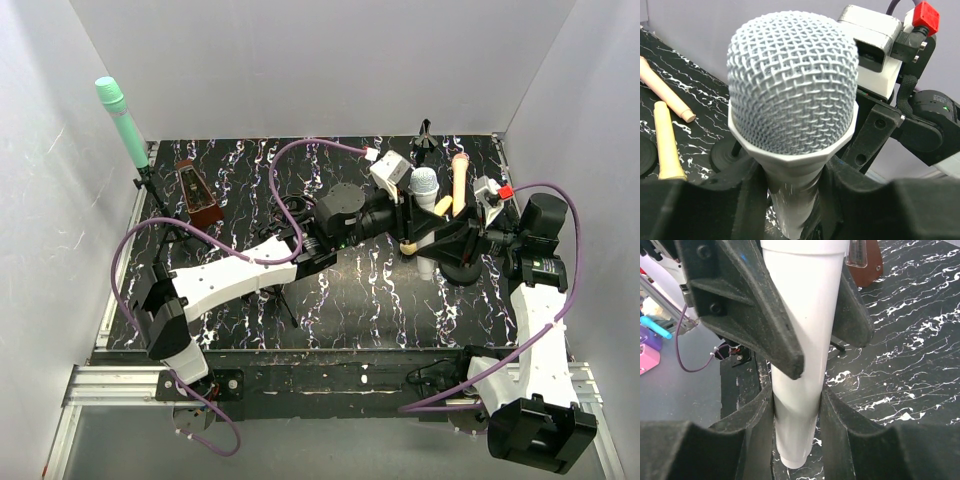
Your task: Attach the microphones to the stand
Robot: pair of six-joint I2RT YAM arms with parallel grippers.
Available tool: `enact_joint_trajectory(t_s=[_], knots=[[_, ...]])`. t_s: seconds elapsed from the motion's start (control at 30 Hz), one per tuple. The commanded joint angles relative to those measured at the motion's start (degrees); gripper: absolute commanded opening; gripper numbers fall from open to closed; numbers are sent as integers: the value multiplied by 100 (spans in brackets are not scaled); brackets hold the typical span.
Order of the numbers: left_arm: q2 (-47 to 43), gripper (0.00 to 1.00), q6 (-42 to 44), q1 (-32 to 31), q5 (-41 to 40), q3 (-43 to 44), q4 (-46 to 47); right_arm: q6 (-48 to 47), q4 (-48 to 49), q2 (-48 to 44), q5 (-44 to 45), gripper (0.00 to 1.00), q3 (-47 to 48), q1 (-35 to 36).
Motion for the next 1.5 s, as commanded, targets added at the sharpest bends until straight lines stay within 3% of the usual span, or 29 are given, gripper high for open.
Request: enact_joint_trajectory(t_s=[0.0,0.13,0.2,0.3,0.47,0.63,0.93,1.07,1.47], knots=[[-223,0,202,-23,16,210,-297,-132,-20,-80,-270,3,23,15],[-557,0,492,91,68,166,-631,-439,-344,-106,-59,56,75,15],[-759,0,720,153,7,209,-955,-580,-529,-115,-15,71,102,15],[-1145,0,1072,267,-125,297,-1544,-703,-644,-123,37,80,93,15],[-1787,0,1617,311,-388,648,-2423,-1256,-1074,-124,178,81,172,15],[-2244,0,2267,355,-1345,930,-3074,-1643,-1338,-71,266,81,181,15],[-2008,0,2611,1180,-1821,1879,-3997,-1899,-1479,-18,407,82,154,15],[-1981,0,2611,1585,-1813,1827,-4069,-1925,-1470,-18,416,82,128,15],[-1955,0,2611,1797,-1733,1537,-3989,-1943,-1470,26,416,82,119,15]])
